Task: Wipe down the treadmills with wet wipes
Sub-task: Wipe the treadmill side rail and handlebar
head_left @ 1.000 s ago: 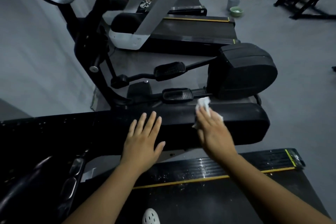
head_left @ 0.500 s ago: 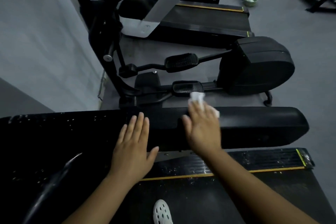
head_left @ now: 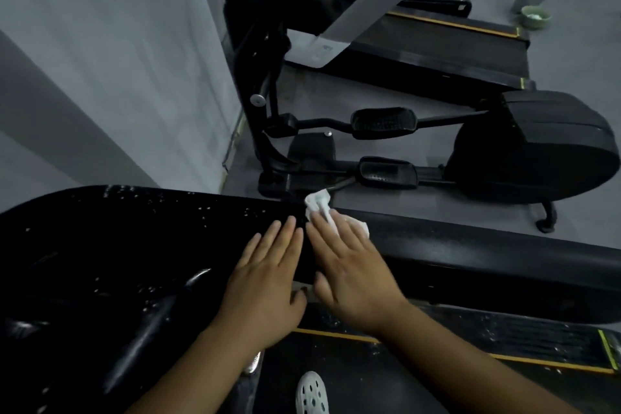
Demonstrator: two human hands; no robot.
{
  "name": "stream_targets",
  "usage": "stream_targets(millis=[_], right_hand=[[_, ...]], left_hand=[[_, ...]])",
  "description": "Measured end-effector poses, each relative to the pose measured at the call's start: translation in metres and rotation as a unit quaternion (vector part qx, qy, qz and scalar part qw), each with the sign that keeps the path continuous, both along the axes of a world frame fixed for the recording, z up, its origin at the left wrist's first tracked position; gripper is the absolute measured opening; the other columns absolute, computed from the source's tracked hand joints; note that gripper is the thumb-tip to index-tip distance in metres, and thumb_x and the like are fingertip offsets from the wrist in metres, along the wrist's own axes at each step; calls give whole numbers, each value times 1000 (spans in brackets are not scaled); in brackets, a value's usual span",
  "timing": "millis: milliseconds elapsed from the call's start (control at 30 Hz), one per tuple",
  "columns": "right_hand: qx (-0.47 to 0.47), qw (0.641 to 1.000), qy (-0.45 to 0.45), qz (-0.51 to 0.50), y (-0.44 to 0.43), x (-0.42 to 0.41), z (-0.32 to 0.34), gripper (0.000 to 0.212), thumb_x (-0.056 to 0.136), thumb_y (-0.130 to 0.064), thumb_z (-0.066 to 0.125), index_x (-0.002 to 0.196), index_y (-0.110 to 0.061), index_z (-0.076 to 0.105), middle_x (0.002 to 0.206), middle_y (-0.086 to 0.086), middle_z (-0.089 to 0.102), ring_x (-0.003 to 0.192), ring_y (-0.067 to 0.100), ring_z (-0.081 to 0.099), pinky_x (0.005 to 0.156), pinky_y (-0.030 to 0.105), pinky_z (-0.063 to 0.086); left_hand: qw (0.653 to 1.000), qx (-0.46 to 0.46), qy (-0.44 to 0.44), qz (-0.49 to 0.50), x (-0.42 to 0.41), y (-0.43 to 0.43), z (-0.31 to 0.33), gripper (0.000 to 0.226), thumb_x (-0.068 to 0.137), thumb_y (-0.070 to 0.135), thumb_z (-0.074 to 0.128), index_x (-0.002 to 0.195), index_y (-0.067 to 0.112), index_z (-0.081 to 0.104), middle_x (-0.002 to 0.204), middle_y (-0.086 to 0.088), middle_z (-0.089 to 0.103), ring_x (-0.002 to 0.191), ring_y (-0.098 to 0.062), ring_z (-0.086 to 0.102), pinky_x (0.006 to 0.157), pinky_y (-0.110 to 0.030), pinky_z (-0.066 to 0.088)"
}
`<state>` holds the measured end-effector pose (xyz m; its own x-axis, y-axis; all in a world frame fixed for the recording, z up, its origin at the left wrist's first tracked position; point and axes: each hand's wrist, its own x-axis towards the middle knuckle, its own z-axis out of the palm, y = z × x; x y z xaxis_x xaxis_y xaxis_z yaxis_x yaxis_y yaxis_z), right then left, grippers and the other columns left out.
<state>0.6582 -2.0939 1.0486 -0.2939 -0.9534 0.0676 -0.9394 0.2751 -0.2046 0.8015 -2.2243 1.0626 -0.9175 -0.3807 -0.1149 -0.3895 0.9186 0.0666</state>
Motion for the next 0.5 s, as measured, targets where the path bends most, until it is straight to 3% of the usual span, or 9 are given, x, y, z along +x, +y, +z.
stream_targets(millis=[67,200,300,333,400,500], right_hand=[[3,1000,28,10,16,-11,1,72,92,-39,42,157,-11,29,166,8,17,155,24,9,124,42,13],[-6,989,-30,-143,-29,-2,11,70,96,-45,28,155,-8,34,164,12,23,154,28,16,125,43,13],[-10,998,-29,-48,-39,23,7,70,94,-41,32,155,-7,34,164,13,22,154,30,13,125,44,12],[2,1000,-20,-8,-26,22,8,71,93,-40,34,157,-9,30,166,10,17,155,27,8,126,42,10],[21,1000,4,16,1,8,11,74,91,-40,37,158,-12,27,166,5,14,156,22,6,126,40,10],[14,997,-20,-75,-15,-9,16,74,92,-44,25,158,-10,28,166,8,19,155,23,14,125,40,14]], left_hand=[[1000,0,-11,6,9,-5,3,90,77,53,44,155,8,37,164,-12,30,150,-25,30,117,-40,17],[1000,28,1,9,11,-5,-1,97,74,48,56,158,9,28,167,-10,20,153,-22,19,120,-37,11],[998,58,3,18,12,-5,5,96,74,39,58,159,11,25,168,-5,11,155,-18,12,124,-37,13],[998,58,4,13,12,-6,8,94,79,37,54,161,12,17,169,-4,0,156,-17,4,126,-38,10],[997,73,3,7,13,-5,12,89,93,36,45,160,18,-11,164,2,-27,152,-11,-22,125,-32,-10],[997,69,0,16,12,-2,18,90,99,37,45,157,20,-21,161,3,-35,149,-11,-30,120,-29,-18]])
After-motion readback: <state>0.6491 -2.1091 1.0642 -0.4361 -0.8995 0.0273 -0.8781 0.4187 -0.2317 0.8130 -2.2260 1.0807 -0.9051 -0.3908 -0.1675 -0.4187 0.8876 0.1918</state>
